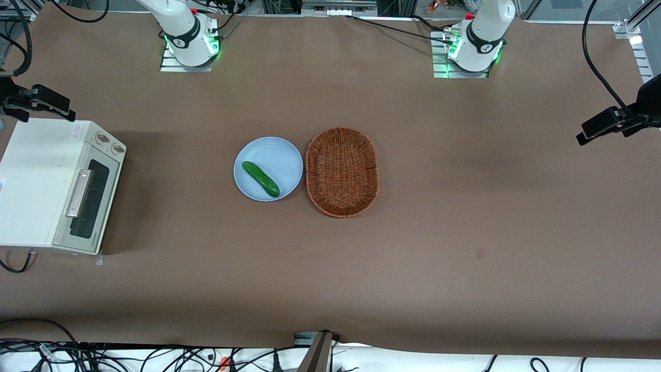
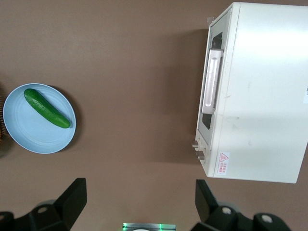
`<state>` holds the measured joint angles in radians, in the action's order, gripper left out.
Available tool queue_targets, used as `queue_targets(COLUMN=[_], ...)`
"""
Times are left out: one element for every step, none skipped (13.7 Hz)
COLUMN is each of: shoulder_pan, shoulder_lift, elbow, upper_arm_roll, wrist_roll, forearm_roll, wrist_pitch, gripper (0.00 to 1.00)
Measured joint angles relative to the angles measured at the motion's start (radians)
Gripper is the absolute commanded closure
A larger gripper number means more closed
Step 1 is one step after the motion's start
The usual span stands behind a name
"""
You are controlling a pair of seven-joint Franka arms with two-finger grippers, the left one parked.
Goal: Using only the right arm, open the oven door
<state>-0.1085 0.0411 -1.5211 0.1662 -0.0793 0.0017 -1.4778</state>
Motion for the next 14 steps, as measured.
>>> queue_targets(shoulder_pan=[0.000,0.000,0.000,0.000,0.000,0.000,0.000,0.000,0.000,0.000,0.000,0.000,0.000,0.000], shoulder_lift=[0.001,0.001,0.001,0.001,0.001,0.001,0.001,0.003,0.005,0.008,0.011,0.013,0.016,0.016], elbow=[0.000,0.000,0.000,0.000,0.000,0.000,0.000,0.000,0.000,0.000,0.000,0.000,0.000,0.000], upper_arm_roll=[0.000,0.000,0.000,0.000,0.000,0.000,0.000,0.000,0.000,-0.001,-0.001,-0.001,-0.001,-0.001], wrist_roll=[0.000,0.000,0.000,0.000,0.000,0.000,0.000,0.000,0.000,0.000,0.000,0.000,0.000,0.000], forearm_roll=[0.000,0.000,-0.001,-0.001,-0.001,-0.001,-0.001,-0.001,-0.001,-0.001,-0.001,-0.001,-0.001,-0.001], wrist_pitch=[-0.001,-0.001,-0.001,-0.001,-0.001,0.000,0.000,0.001,0.003,0.005,0.008,0.010,0.011,0.012], gripper=[0.00,0.00,0.00,0.00,0.00,0.00,0.00,0.00,0.00,0.00,0.00,0.00,0.00,0.00])
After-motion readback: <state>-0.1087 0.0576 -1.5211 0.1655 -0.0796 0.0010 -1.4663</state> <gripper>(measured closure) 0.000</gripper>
